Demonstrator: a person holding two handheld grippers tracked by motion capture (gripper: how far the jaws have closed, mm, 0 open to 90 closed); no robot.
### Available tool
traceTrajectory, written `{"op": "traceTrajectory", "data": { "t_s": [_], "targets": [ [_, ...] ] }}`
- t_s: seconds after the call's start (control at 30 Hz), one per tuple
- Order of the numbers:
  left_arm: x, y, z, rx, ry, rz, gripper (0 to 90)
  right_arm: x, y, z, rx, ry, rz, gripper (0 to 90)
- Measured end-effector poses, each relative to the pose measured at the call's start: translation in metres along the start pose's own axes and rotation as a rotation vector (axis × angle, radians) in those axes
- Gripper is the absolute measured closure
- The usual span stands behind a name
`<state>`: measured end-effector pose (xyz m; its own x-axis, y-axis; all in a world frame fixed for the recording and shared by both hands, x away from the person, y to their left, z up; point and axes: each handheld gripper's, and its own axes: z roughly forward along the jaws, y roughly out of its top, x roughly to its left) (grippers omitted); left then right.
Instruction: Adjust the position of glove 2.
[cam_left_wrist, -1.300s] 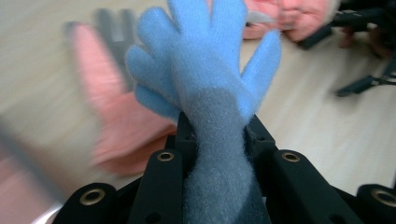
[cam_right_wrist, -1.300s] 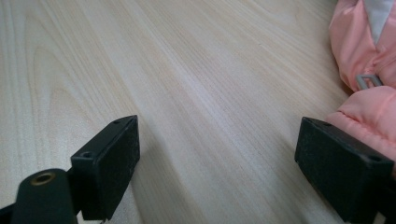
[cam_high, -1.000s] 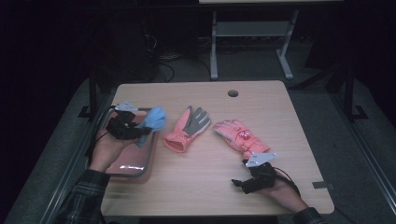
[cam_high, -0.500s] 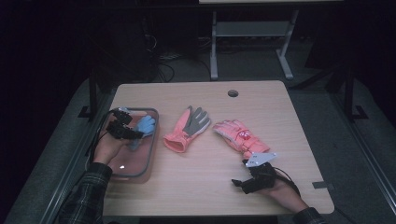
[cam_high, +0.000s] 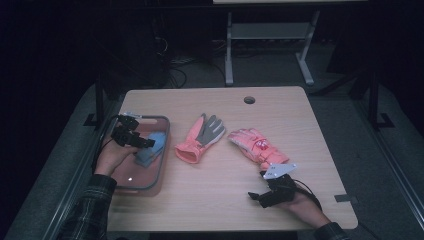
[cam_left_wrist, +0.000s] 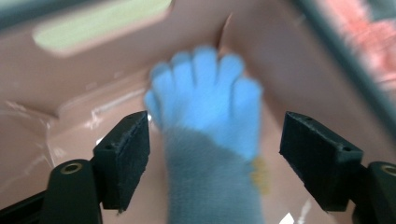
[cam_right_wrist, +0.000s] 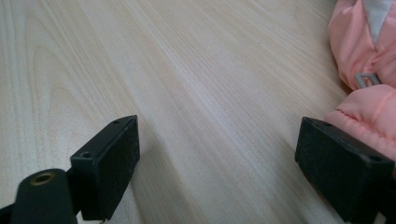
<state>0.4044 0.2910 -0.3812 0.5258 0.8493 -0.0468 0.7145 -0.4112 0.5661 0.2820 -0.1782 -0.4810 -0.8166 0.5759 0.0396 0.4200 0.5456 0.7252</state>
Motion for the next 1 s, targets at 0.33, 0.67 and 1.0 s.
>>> {"op": "traceTrajectory", "data": {
  "t_s": [0.33,0.67,1.0],
  "targets": [
    [-0.061,0.029,-0.004,-0.056,-0.153,0.124,89.3,0.000,0.000,0.000,0.000,0.000,0.000,13.2],
    [-0.117,0.054,0.025,-0.046,-0.154,0.197,89.5,0.000,0.000,0.000,0.000,0.000,-0.001,13.2],
    [-0.138,0.066,0.070,0.001,-0.079,0.182,89.5,0.000,0.000,0.000,0.000,0.004,0.005,13.1]
  ]
}}
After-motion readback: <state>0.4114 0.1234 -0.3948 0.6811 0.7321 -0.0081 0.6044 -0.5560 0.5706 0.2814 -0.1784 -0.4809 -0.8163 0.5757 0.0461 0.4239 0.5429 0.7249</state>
